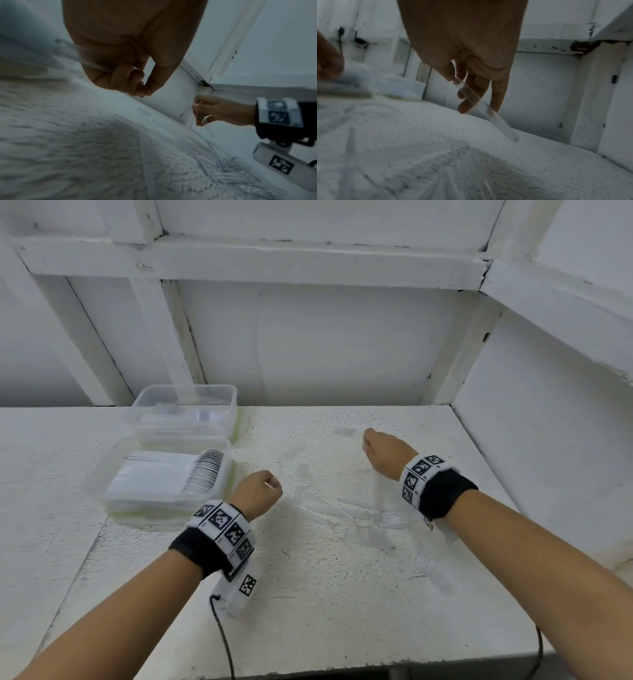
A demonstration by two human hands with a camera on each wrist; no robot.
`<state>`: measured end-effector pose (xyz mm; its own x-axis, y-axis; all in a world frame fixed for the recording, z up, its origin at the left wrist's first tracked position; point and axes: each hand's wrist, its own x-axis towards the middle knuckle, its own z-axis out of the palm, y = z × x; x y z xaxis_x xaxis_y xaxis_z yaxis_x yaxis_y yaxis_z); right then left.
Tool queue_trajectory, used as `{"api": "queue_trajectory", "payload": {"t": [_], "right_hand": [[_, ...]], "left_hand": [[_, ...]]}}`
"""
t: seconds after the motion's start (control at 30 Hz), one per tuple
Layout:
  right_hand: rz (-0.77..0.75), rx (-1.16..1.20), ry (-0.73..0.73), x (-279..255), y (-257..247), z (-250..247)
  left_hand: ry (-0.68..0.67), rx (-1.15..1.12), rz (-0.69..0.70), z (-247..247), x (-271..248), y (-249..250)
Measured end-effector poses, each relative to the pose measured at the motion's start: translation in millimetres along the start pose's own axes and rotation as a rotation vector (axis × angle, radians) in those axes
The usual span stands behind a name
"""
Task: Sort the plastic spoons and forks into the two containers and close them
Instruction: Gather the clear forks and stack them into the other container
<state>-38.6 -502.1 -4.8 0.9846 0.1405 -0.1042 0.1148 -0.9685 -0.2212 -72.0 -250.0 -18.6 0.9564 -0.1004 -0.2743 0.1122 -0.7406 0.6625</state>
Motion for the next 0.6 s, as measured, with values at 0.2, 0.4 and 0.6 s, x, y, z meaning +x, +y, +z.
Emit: {"api": "queue_trajectory", "payload": {"t": [0.2,0.4,0.6], "right_hand": [[0.113,0.397,0.105,-19.9,2.5,-6.7],[0.175,0.368,-0.001,-32.7,-7.4,-3.6],[0.215,0.42,-0.124,-34.8,-31.9,6.1]], "left_hand": [[-0.165,0.253,-0.019,27.2,22.1,14.5],[-0.199,0.321,-0.032,31.7,26.3,9.2],[-0.217,0.311,-0.089,24.1,22.6,4.3]]}}
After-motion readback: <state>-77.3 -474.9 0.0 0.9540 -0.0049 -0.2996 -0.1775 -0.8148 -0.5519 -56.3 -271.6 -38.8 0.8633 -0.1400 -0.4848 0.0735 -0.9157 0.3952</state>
